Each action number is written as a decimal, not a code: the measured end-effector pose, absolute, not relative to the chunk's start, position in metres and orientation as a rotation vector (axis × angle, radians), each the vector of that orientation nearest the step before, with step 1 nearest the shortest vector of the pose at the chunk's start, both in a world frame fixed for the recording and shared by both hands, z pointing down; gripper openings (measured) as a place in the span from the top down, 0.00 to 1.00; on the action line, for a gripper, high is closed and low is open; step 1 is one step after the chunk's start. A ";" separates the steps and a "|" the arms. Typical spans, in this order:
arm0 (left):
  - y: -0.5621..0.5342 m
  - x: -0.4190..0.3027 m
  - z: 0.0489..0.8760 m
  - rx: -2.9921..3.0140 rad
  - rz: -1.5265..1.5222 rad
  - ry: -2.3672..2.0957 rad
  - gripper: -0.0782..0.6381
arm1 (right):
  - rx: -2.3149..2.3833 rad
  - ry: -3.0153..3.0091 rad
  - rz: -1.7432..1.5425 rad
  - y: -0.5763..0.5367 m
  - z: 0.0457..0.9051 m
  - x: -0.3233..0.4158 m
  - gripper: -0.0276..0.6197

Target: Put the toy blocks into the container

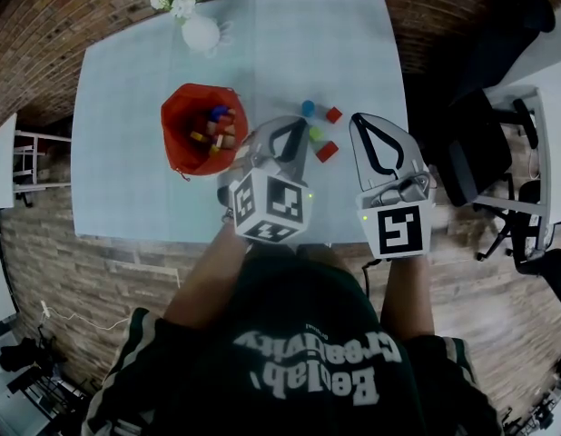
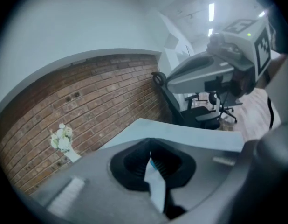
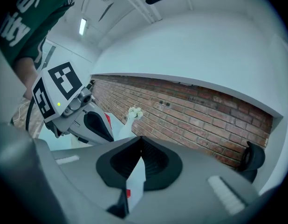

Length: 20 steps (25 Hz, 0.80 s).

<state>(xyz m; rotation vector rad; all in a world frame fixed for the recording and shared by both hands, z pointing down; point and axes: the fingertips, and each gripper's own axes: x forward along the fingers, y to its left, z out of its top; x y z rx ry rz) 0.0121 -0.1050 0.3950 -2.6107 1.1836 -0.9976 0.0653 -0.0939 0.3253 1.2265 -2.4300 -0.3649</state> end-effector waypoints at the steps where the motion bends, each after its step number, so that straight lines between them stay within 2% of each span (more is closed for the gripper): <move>1: -0.107 0.015 0.399 -2.624 -1.000 1.175 0.88 | 1.226 -2.428 -0.358 -0.096 0.327 0.066 0.95; 2: -0.110 0.017 0.404 -2.642 -1.009 1.161 0.85 | 1.226 -2.426 -0.351 -0.098 0.330 0.066 0.95; 6: -0.119 0.028 0.440 -2.757 -1.108 1.064 0.63 | 1.213 -2.407 -0.329 -0.108 0.340 0.069 0.95; 11: -0.147 0.031 0.486 -2.790 -1.211 1.056 0.58 | 1.198 -2.383 -0.289 -0.121 0.358 0.074 0.95; 20: -0.192 0.031 0.559 -2.838 -1.324 1.130 0.55 | 1.152 -2.338 -0.229 -0.143 0.391 0.083 0.95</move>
